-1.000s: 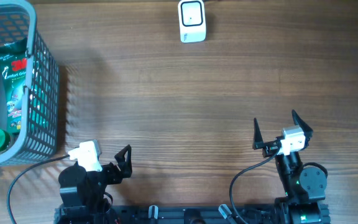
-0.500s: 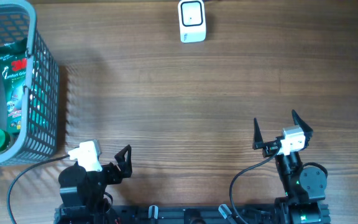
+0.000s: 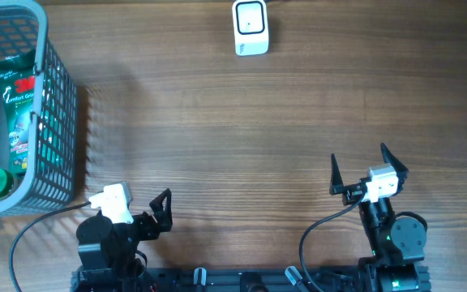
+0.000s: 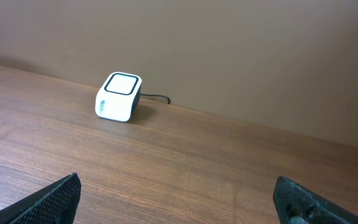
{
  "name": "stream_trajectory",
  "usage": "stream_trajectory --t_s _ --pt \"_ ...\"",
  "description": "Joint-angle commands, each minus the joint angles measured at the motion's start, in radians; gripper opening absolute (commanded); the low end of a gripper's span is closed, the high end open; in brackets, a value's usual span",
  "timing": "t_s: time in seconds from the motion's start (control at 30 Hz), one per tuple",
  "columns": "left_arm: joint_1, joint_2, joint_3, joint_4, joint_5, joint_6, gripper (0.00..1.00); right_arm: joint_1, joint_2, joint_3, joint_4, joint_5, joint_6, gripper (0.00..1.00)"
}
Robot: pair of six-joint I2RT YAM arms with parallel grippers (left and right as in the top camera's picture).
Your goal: Scan the item barcode
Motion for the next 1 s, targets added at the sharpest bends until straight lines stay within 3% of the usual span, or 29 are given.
stream_trajectory --t_s 0.0,0.73,0.97 --pt "-0.005 -0.005 0.017 0.003 0.015 -0.009 1.0 0.005 -0.002 -0.001 0.002 0.01 -0.008 1.0" --pt "-0.005 -0.005 0.016 -0.054 -0.113 -0.005 1.0 0.005 -0.002 -0.001 0.002 0.01 -0.008 1.0" --pt "-0.005 -0.005 0.016 0.034 -0.17 -0.005 1.0 0.005 -0.002 -0.001 0.002 0.01 -0.008 1.0"
